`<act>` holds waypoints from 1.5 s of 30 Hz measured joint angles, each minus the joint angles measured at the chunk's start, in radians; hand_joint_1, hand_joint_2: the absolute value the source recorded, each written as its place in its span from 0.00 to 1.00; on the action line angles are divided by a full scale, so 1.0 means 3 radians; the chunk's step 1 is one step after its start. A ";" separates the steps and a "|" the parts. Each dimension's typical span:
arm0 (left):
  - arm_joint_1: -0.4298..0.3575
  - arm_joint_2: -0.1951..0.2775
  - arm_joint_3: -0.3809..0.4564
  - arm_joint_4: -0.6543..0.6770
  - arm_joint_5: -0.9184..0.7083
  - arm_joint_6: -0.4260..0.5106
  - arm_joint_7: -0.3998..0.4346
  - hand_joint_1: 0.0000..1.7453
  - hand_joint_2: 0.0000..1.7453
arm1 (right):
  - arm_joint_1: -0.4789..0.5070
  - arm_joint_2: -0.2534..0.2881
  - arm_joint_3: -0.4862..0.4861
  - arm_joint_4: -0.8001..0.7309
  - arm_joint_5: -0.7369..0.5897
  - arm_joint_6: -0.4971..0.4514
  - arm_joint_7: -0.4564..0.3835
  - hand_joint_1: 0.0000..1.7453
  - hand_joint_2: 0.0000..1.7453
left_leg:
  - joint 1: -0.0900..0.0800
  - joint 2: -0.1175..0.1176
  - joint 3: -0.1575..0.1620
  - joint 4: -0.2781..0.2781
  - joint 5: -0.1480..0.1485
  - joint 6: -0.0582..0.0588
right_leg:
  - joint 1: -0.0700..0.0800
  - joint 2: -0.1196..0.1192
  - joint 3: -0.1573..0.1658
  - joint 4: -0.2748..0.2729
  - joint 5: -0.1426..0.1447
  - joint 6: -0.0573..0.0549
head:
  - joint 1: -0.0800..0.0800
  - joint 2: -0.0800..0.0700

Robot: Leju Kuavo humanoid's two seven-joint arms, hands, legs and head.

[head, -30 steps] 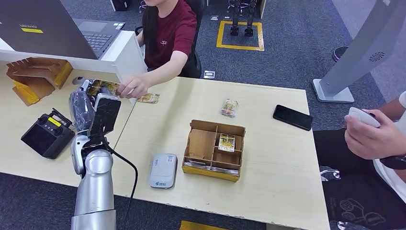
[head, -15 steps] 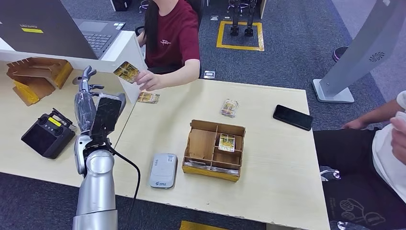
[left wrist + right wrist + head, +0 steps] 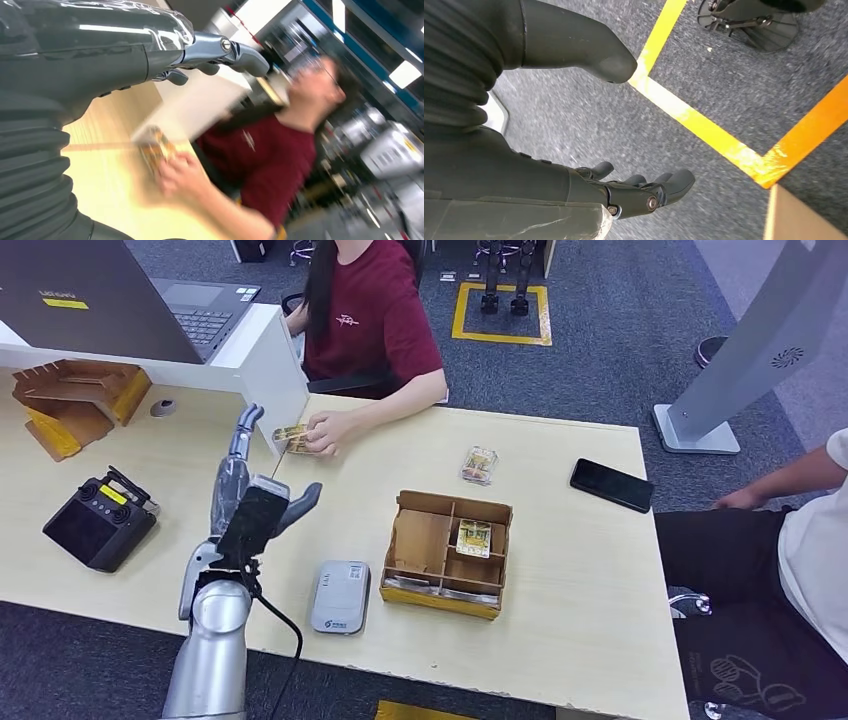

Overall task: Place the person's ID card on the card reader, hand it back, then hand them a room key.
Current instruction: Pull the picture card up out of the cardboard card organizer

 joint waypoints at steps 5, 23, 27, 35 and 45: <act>0.0456 0.0417 -0.0782 -0.0170 0.0154 0.0117 -0.0175 0.00 1.00 | 0.0036 0.0000 -0.0116 -0.0004 -0.0022 -0.0041 0.0005 0.00 1.00 | 0.0000 0.0000 -0.0002 0.0000 -0.0002 0.0002 | 0.0000 0.0000 -0.0002 -0.0001 -0.0002 0.0000 | 0.0000 0.0000; 0.0775 0.1097 -0.2093 -0.0199 -0.0872 0.0776 0.0102 0.00 1.00 | 0.0038 0.0010 -0.0309 -0.0031 0.0017 -0.0057 0.0026 0.00 1.00 | 0.0000 0.0000 -0.0001 0.0000 -0.0001 0.0001 | 0.0000 0.0000 -0.0001 0.0000 -0.0001 0.0000 | 0.0000 0.0000; 0.0781 0.1102 -0.2184 -0.0158 -0.1147 0.0883 0.0168 0.00 1.00 | 0.0038 0.0010 -0.0322 -0.0032 0.0024 -0.0069 0.0026 0.00 1.00 | 0.0000 0.0000 -0.0001 0.0000 -0.0001 0.0001 | 0.0000 -0.0001 -0.0001 0.0000 -0.0001 0.0000 | 0.0000 0.0000; 0.0773 0.0985 -0.2294 0.0000 -0.1816 0.1188 0.0522 0.00 1.00 | 0.0037 0.0016 -0.0329 -0.0032 0.0079 -0.0080 0.0026 0.00 1.00 | 0.0000 0.0000 -0.0001 0.0000 -0.0001 0.0001 | 0.0000 -0.0001 0.0000 0.0000 -0.0001 0.0000 | 0.0000 0.0000; 0.0694 0.0741 -0.2296 0.0378 -0.2453 0.1406 0.1045 0.00 1.00 | 0.0034 0.0027 -0.0331 -0.0036 0.0183 -0.0079 0.0026 0.00 1.00 | 0.0000 0.0000 -0.0001 0.0000 -0.0001 0.0001 | 0.0000 -0.0002 0.0000 0.0000 -0.0001 0.0001 | 0.0000 0.0000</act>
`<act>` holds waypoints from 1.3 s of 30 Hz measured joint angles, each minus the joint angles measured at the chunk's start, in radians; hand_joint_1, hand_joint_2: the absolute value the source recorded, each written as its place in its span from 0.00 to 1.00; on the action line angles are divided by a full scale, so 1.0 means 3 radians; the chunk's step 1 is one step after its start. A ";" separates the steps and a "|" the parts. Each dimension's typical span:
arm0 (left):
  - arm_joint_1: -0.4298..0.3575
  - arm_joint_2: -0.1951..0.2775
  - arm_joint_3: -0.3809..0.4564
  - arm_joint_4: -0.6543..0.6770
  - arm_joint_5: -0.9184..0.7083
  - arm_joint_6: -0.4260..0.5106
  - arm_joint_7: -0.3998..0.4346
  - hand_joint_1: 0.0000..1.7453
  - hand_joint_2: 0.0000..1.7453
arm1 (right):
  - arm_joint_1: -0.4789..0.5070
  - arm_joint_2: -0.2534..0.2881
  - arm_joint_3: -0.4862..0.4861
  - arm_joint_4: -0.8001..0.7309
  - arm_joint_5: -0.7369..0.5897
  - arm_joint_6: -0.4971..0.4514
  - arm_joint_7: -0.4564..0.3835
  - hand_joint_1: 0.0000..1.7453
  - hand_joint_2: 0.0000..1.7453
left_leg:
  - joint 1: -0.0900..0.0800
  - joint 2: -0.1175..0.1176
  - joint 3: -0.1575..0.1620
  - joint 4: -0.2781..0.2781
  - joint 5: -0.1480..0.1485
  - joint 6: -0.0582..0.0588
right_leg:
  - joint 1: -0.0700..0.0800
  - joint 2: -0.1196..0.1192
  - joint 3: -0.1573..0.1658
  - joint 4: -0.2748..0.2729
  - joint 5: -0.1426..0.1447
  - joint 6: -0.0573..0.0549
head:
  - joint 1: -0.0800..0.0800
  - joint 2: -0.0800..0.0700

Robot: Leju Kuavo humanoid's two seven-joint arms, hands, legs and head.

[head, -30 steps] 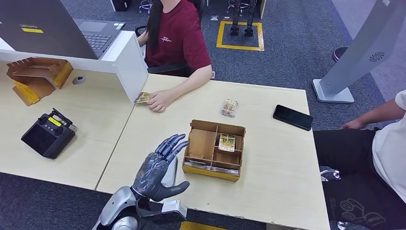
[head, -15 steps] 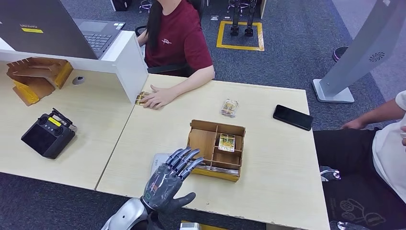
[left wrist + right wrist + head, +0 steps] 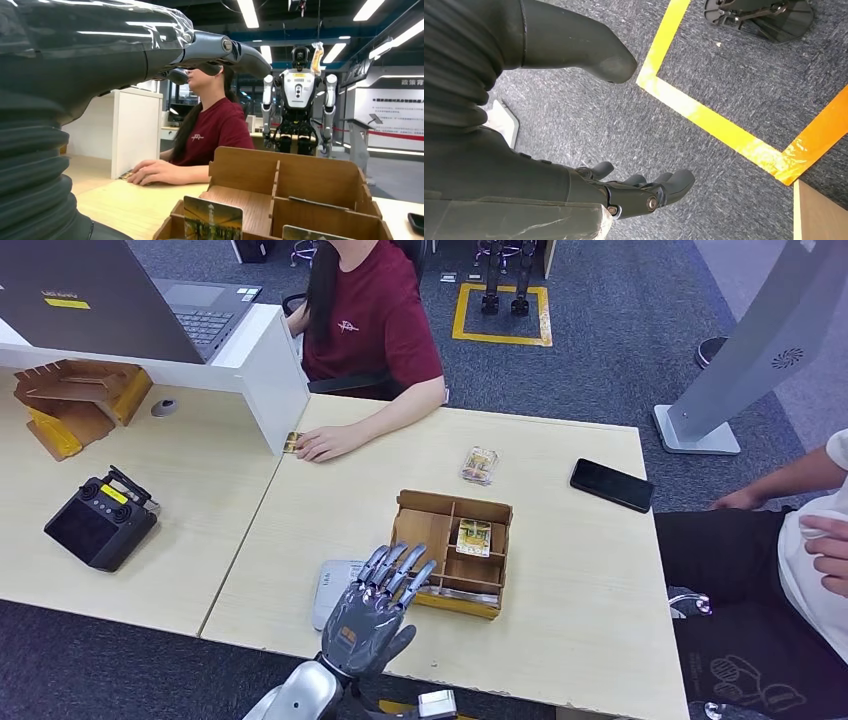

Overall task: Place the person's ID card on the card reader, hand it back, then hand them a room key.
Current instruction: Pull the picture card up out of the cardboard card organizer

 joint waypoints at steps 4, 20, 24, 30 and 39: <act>-0.0041 -0.0036 0.0015 0.0103 -0.0004 0.0010 0.0090 0.00 1.00 | 0.0000 0.0000 -0.0001 -0.0002 0.0020 0.0001 -0.0013 0.00 1.00 | 0.0000 0.0000 0.0000 0.0000 0.0000 0.0000 | 0.0000 0.0000 0.0000 0.0000 0.0000 0.0000 | 0.0000 0.0000; -0.0097 -0.0141 0.0207 0.0355 -0.0004 0.0025 0.0231 0.00 1.00 | -0.0001 0.0000 -0.0001 -0.0013 0.0024 0.0004 -0.0025 0.00 1.00 | 0.0000 0.0000 0.0000 0.0000 0.0000 0.0000 | 0.0000 0.0000 0.0000 0.0000 0.0000 0.0000 | 0.0000 0.0000; -0.0117 -0.0145 0.0253 0.0417 -0.0004 0.0046 0.0235 0.00 1.00 | -0.0001 0.0000 -0.0001 -0.0013 0.0024 0.0004 -0.0030 0.00 1.00 | 0.0000 0.0000 0.0000 0.0000 0.0000 0.0000 | 0.0000 0.0000 0.0000 0.0001 0.0000 0.0000 | 0.0000 0.0000; -0.0141 -0.0161 0.0336 0.0483 -0.0004 0.0052 0.0280 0.00 1.00 | -0.0001 0.0000 0.0001 -0.0013 0.0024 0.0004 -0.0030 0.00 1.00 | 0.0000 0.0000 0.0000 0.0000 0.0000 0.0000 | 0.0000 0.0000 0.0000 0.0001 0.0000 0.0000 | 0.0000 0.0000; -0.0147 -0.0177 0.0392 0.0538 -0.0004 0.0052 0.0274 0.00 1.00 | -0.0001 0.0000 0.0001 -0.0013 0.0024 0.0004 -0.0030 0.00 1.00 | 0.0000 0.0000 0.0000 0.0000 0.0000 0.0000 | 0.0000 0.0000 0.0000 0.0001 0.0000 0.0000 | 0.0000 0.0000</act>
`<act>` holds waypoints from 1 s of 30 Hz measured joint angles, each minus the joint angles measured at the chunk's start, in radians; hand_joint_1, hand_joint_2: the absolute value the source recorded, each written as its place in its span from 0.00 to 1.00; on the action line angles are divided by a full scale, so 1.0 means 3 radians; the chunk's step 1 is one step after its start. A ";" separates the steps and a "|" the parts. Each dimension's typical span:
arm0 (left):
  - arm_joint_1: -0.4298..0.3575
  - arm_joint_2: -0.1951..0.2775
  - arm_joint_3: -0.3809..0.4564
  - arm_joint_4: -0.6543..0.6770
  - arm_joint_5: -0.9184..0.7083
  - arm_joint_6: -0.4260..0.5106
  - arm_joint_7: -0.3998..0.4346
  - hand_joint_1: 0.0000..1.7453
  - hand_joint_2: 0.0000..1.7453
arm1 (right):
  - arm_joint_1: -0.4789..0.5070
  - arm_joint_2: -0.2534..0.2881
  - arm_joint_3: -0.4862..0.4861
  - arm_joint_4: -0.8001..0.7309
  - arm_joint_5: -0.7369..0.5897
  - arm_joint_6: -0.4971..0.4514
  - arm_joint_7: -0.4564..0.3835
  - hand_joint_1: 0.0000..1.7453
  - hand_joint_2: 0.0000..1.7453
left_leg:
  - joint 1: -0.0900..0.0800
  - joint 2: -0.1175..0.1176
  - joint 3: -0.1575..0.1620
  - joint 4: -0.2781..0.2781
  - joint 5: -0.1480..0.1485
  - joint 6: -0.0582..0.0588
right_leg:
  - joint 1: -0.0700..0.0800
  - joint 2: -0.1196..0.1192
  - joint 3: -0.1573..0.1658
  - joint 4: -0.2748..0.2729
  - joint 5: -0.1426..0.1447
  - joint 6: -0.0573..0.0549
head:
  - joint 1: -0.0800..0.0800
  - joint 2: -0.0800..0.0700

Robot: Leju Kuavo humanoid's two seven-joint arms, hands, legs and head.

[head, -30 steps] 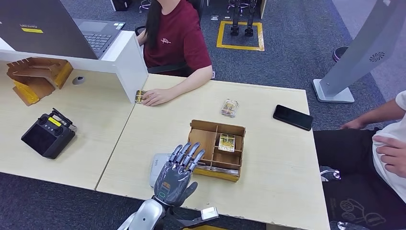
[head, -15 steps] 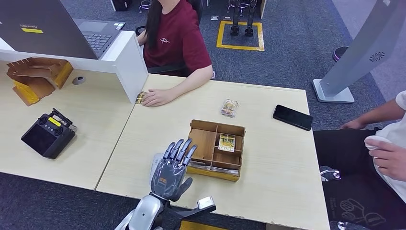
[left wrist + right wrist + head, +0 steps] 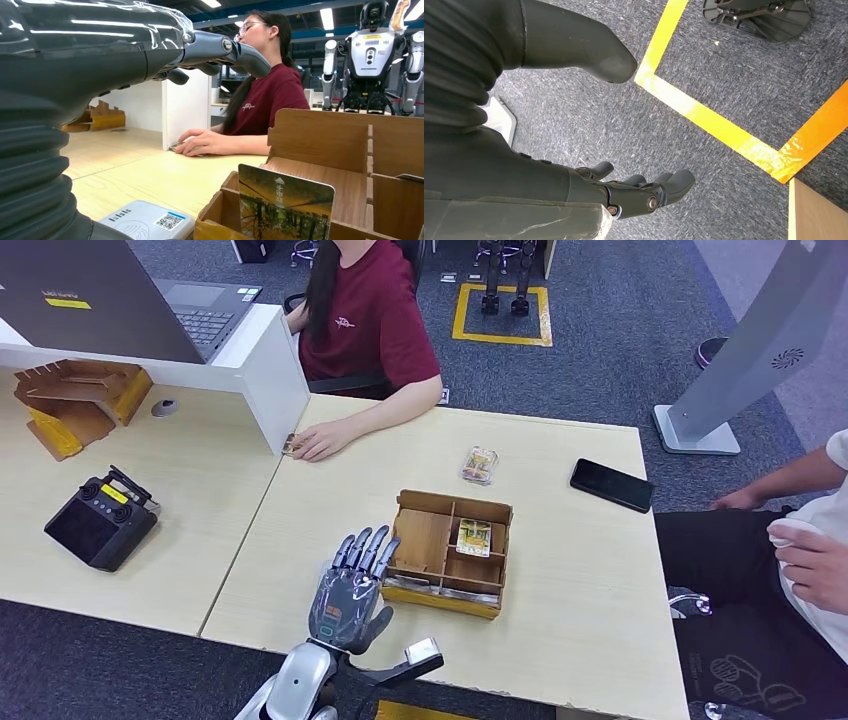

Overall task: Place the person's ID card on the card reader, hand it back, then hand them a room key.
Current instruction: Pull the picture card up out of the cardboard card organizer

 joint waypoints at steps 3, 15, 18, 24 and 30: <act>0.0000 -0.0016 0.0008 0.0018 0.0000 0.0000 -0.0027 0.00 1.00 | 0.0000 0.0000 0.0000 0.0000 0.0000 0.0000 0.0000 0.00 1.00 | 0.0000 0.0000 0.0000 0.0000 0.0000 0.0000 | 0.0000 0.0000 0.0000 0.0000 0.0000 0.0000 | 0.0000 0.0000; 0.0036 -0.0207 0.0138 0.0049 0.0000 0.0004 -0.0337 0.00 1.00 | 0.0000 0.0000 0.0006 0.0000 0.0000 0.0000 0.0000 0.00 1.00 | 0.0000 -0.0001 0.0000 0.0000 0.0000 0.0000 | 0.0000 -0.0001 0.0000 0.0000 0.0000 0.0000 | 0.0000 0.0000; 0.0035 -0.0259 0.0166 0.0062 0.0000 0.0001 -0.0357 0.00 1.00 | 0.0000 0.0000 0.0012 0.0000 0.0000 0.0000 0.0000 0.00 1.00 | 0.0000 -0.0001 0.0000 0.0000 0.0000 0.0000 | 0.0000 -0.0001 0.0000 0.0000 0.0000 0.0000 | 0.0000 0.0000; 0.0032 -0.0343 0.0204 0.0112 0.0000 0.0000 -0.0374 0.00 1.00 | -0.0001 0.0000 0.0034 0.0000 0.0000 0.0000 0.0008 0.00 1.00 | 0.0000 -0.0001 0.0000 0.0000 0.0000 0.0000 | 0.0000 -0.0001 0.0000 0.0000 0.0000 0.0000 | 0.0000 0.0000; 0.0023 -0.0388 0.0252 0.0155 0.0000 -0.0003 -0.0377 0.00 1.00 | -0.0001 0.0001 0.0080 0.0000 0.0000 0.0000 0.0009 0.00 1.00 | 0.0000 0.0000 0.0000 0.0000 0.0000 0.0000 | 0.0000 -0.0001 0.0000 0.0000 0.0000 0.0000 | 0.0000 0.0000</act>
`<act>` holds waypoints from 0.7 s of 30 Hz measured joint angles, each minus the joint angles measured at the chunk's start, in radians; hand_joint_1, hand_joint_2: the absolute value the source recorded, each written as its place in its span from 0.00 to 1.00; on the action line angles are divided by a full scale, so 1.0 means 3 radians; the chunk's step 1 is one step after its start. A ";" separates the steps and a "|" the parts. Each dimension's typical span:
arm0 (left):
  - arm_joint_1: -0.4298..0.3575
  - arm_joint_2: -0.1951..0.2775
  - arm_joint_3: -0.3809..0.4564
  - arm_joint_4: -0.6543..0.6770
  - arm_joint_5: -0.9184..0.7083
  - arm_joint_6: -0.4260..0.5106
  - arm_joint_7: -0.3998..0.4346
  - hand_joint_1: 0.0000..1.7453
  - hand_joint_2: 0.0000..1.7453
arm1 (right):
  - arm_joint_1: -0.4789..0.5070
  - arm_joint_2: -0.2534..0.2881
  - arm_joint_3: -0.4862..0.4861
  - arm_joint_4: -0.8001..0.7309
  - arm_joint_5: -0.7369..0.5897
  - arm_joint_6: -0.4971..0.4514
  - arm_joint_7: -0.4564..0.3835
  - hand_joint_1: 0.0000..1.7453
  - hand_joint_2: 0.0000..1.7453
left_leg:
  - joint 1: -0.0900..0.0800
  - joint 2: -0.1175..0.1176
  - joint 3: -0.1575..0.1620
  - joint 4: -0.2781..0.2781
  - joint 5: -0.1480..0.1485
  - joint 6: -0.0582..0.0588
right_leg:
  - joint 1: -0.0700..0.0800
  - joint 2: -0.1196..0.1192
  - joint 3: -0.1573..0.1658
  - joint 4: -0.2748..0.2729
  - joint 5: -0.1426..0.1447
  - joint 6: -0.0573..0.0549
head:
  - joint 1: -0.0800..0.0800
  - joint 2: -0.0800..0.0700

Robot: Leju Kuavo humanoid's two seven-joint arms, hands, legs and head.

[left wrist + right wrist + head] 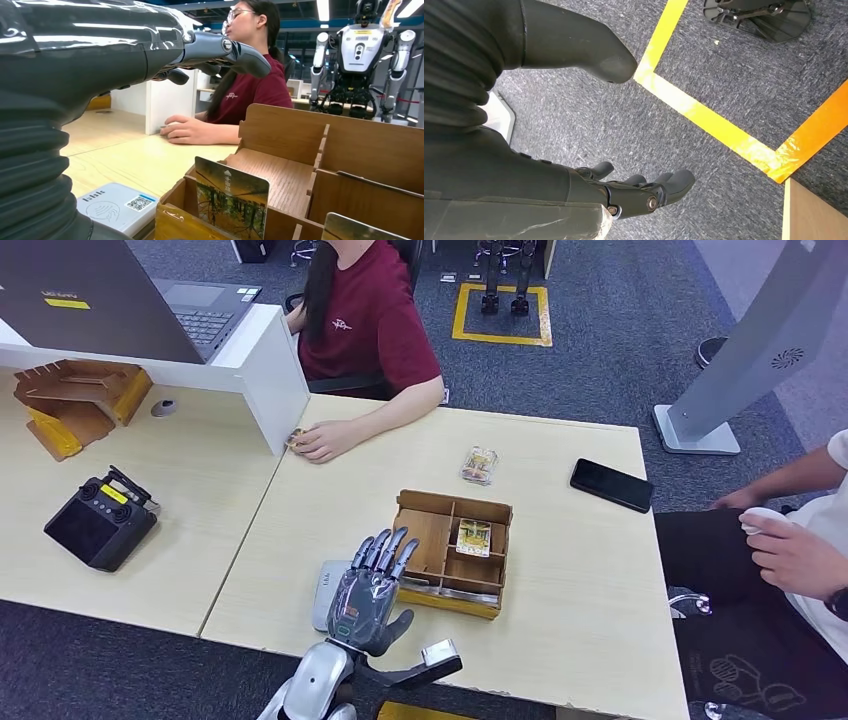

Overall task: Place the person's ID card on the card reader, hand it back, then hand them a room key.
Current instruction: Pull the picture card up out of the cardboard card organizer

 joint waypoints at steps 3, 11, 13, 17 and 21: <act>-0.0014 -0.0020 0.0026 0.0029 0.0000 0.0001 -0.0003 0.00 1.00 | -0.0003 0.0000 0.0019 0.0000 0.0000 0.0002 0.0000 0.00 1.00 | 0.0000 0.0000 0.0000 0.0000 0.0000 0.0000 | 0.0000 0.0000 0.0000 0.0000 0.0000 0.0000 | 0.0000 0.0000; -0.0044 -0.0065 0.0113 0.0154 0.0000 0.0033 -0.0003 0.00 1.00 | -0.0014 0.0001 0.0044 0.0000 0.0000 0.0027 0.0008 0.00 1.00 | 0.0000 0.0000 0.0000 0.0000 0.0000 0.0000 | 0.0000 0.0000 0.0000 0.0000 0.0000 0.0000 | 0.0000 0.0000; -0.0057 -0.0072 0.0133 0.0182 0.0000 0.0037 -0.0003 0.00 1.00 | -0.0016 0.0003 0.0063 0.0000 0.0000 0.0027 0.0017 0.00 1.00 | 0.0000 0.0000 0.0000 0.0000 0.0000 0.0000 | 0.0000 0.0000 0.0000 0.0000 0.0000 0.0000 | 0.0000 0.0000; -0.0071 -0.0076 0.0156 0.0222 0.0000 0.0038 -0.0003 0.00 1.00 | -0.0018 0.0008 0.0090 -0.0003 0.0000 0.0027 0.0024 0.00 1.00 | 0.0000 0.0000 0.0000 0.0000 0.0000 0.0000 | 0.0000 0.0000 0.0000 0.0000 0.0000 0.0000 | 0.0000 0.0000; -0.0075 -0.0080 0.0163 0.0251 0.0000 0.0038 0.0006 0.00 1.00 | -0.0018 0.0009 0.0101 -0.0004 0.0000 0.0026 0.0031 0.00 1.00 | 0.0000 0.0000 0.0000 0.0000 0.0000 0.0000 | 0.0000 0.0000 0.0000 0.0000 0.0000 0.0000 | 0.0000 0.0000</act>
